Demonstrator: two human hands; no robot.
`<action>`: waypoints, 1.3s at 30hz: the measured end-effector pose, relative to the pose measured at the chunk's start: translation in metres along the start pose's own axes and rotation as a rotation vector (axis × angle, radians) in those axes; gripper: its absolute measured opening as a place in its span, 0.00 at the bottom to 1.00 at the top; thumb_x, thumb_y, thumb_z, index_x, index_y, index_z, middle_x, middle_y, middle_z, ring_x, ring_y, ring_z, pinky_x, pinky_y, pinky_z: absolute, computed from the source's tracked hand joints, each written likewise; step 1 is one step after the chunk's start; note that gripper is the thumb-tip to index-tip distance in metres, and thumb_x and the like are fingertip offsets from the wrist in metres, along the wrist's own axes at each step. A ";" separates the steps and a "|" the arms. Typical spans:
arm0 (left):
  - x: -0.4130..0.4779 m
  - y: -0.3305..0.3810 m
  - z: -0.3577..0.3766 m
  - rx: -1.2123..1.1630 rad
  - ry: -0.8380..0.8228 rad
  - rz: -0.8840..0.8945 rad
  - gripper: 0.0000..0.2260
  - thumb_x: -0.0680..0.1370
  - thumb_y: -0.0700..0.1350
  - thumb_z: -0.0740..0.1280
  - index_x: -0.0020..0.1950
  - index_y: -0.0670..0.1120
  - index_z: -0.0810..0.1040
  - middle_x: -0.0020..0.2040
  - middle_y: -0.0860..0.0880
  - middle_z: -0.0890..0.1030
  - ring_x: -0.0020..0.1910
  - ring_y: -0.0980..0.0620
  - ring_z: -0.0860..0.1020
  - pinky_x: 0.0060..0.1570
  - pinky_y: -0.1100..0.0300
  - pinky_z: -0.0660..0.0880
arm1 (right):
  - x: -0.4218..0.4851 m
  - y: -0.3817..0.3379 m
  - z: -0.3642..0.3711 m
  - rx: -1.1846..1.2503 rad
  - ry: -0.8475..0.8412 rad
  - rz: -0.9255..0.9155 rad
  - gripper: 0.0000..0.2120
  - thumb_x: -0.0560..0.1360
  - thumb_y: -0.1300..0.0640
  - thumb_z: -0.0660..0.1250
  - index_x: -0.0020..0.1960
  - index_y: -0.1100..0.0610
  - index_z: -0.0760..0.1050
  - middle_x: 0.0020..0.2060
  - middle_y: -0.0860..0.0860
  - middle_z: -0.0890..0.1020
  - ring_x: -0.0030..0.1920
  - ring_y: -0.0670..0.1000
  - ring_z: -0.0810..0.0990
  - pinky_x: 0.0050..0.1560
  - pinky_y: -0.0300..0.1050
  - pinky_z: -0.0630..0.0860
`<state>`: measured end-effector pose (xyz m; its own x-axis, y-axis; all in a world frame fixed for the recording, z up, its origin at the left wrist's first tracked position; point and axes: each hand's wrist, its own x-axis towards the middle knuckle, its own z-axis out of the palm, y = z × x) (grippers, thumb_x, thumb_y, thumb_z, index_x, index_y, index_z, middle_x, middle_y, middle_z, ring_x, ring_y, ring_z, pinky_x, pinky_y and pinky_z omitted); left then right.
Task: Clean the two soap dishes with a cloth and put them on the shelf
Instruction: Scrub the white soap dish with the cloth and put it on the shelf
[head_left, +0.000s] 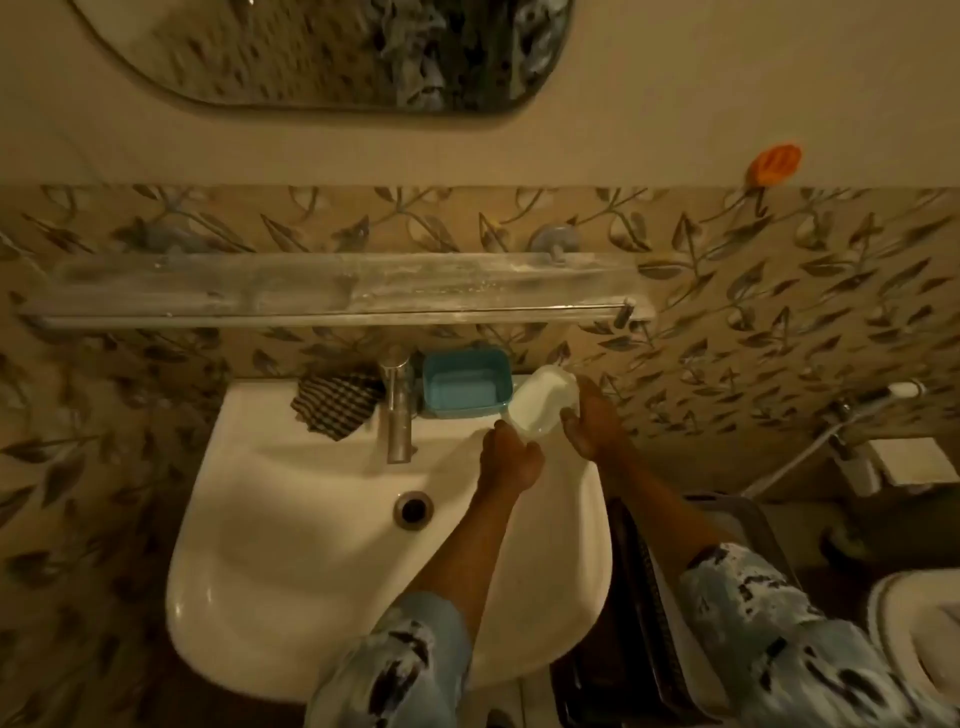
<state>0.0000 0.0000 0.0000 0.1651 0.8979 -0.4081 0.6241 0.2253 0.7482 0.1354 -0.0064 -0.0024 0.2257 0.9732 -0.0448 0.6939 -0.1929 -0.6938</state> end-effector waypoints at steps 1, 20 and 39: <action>0.004 0.005 0.005 -0.065 -0.003 -0.028 0.22 0.75 0.42 0.66 0.68 0.42 0.67 0.64 0.41 0.74 0.63 0.42 0.74 0.59 0.51 0.74 | 0.010 0.006 0.000 0.016 0.025 0.014 0.27 0.73 0.54 0.60 0.67 0.69 0.65 0.61 0.66 0.74 0.60 0.65 0.74 0.62 0.58 0.71; 0.013 0.004 0.031 -0.326 0.020 -0.278 0.29 0.74 0.38 0.64 0.73 0.43 0.60 0.67 0.39 0.72 0.65 0.40 0.72 0.61 0.49 0.75 | 0.036 0.029 0.011 -0.051 0.003 0.209 0.20 0.79 0.60 0.61 0.68 0.67 0.68 0.64 0.64 0.74 0.65 0.63 0.71 0.67 0.53 0.67; -0.045 -0.054 -0.058 -0.250 -0.077 -0.232 0.22 0.76 0.35 0.55 0.69 0.46 0.70 0.65 0.42 0.75 0.61 0.41 0.74 0.56 0.49 0.78 | -0.086 -0.016 0.046 0.865 -0.044 0.571 0.10 0.79 0.59 0.63 0.59 0.59 0.68 0.57 0.58 0.70 0.46 0.56 0.77 0.30 0.44 0.82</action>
<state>-0.0851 -0.0308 0.0085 0.1039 0.7832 -0.6130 0.4472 0.5138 0.7322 0.0733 -0.0812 -0.0208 0.3293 0.7722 -0.5434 -0.2407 -0.4878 -0.8391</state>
